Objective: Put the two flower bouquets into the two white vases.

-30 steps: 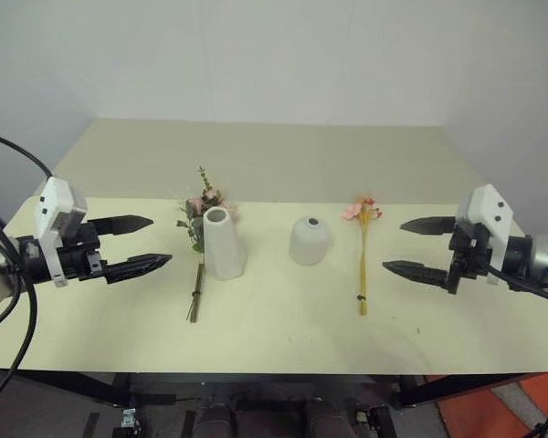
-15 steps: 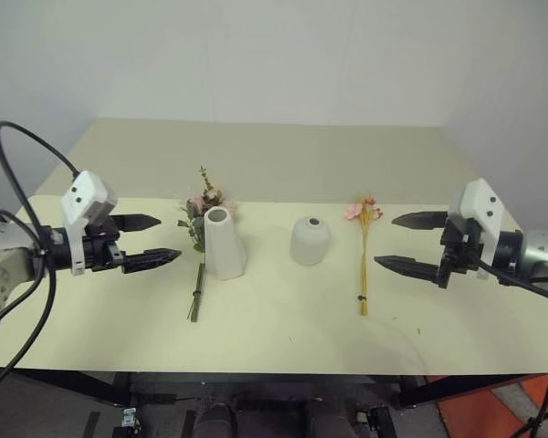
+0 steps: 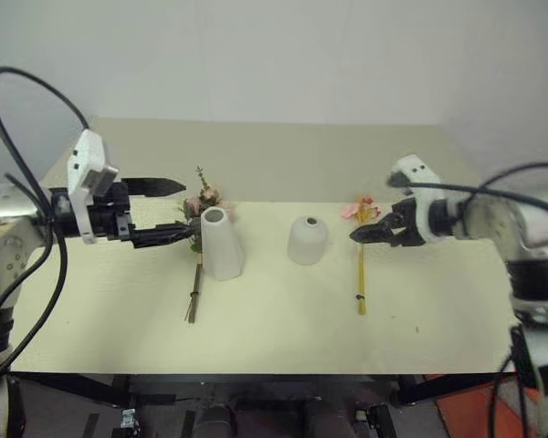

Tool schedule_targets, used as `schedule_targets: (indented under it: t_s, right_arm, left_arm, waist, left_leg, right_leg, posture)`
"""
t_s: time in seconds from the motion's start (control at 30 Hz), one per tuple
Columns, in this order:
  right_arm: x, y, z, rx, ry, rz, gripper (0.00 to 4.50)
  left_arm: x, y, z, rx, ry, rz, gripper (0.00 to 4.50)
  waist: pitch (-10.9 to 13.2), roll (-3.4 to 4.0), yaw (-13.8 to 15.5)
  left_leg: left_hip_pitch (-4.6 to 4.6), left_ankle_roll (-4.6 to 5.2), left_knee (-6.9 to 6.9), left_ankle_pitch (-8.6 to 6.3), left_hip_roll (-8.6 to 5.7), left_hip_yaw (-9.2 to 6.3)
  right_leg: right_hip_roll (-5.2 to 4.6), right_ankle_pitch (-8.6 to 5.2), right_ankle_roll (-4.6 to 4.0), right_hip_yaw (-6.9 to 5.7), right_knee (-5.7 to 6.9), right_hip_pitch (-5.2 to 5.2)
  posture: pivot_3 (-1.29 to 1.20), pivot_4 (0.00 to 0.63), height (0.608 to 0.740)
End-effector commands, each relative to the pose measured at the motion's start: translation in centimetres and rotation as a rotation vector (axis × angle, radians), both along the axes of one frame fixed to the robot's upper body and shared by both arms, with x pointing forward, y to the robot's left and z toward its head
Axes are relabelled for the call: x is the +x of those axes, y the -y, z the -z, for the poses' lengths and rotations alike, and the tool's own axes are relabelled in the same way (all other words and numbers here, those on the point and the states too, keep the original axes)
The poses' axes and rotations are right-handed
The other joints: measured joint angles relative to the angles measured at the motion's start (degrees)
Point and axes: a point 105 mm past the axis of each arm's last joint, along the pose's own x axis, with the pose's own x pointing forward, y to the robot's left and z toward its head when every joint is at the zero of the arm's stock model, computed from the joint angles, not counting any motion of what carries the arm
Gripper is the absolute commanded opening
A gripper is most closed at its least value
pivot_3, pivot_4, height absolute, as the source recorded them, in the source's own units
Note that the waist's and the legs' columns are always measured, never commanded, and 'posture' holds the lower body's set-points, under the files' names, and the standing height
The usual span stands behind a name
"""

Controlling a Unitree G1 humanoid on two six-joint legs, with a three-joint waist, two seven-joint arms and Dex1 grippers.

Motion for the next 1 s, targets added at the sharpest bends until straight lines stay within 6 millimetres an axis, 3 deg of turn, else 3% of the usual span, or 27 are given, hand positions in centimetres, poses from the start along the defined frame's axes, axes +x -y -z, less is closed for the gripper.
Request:
schedule_targets:
  t_s: [0.03, 0.33, 0.43, 0.8, 1.0]
  right_arm:
    - [1.3, 1.3, 1.0, -0.075, -0.092, 0.144, 4.50]
    - [4.0, 1.4, 4.6, -0.236, -0.174, 0.198, 4.50]
    - [4.8, 0.8, 5.3, -0.291, -0.141, 0.130, 3.92]
    - [5.3, 0.2, 4.7, -0.235, -0.094, 0.094, 0.12]
    - [5.1, 0.4, 3.6, -0.103, 0.005, 0.136, 0.03]
  left_arm:
    - [-0.3, 0.4, -0.4, 0.017, 0.028, 0.049, 4.48]
    - [-0.5, 0.7, -0.7, 0.033, 0.047, 0.095, 4.48]
    - [-0.7, 0.7, -0.7, 0.026, 0.055, 0.092, 4.50]
    - [-1.0, 0.4, -0.6, 0.028, 0.052, 0.072, 4.50]
    - [-0.8, 0.2, -0.6, 0.038, 0.044, 0.070, 4.50]
  waist:
    - [0.00, 0.00, 0.06]
    - [0.01, 0.01, 0.01]
    - [0.01, 0.02, -0.26]
    - [0.01, 0.02, -1.33]
    - [0.01, 0.02, -1.21]
  left_leg:
    - [-0.10, 0.00, -0.03, 0.00, 0.00, -0.01]
    - [-0.41, 0.08, -0.05, -0.06, -0.05, -0.03]
    - [-0.37, 0.08, -0.05, -0.06, -0.04, -0.07]
    - [-0.22, 0.06, -0.03, -0.04, -0.04, -0.14]
    - [-0.23, 0.06, -0.04, -0.04, -0.04, -0.15]
  right_leg:
    - [0.00, -0.05, 0.01, -0.01, 0.00, -0.08]
    - [-0.04, -0.08, 0.07, -0.07, -0.12, -0.23]
    - [-0.02, -0.08, 0.07, -0.09, -0.04, -0.22]
    - [0.01, -0.06, 0.09, -0.08, 0.15, -0.17]
    - [0.01, -0.07, 0.09, -0.09, 0.13, -0.16]
  posture:
    - [0.00, 0.150, 0.740]
    - [0.00, 0.150, 0.740]
    - [0.00, 0.150, 0.740]
    - [0.00, 0.150, 0.740]
    - [0.00, 0.150, 0.740]
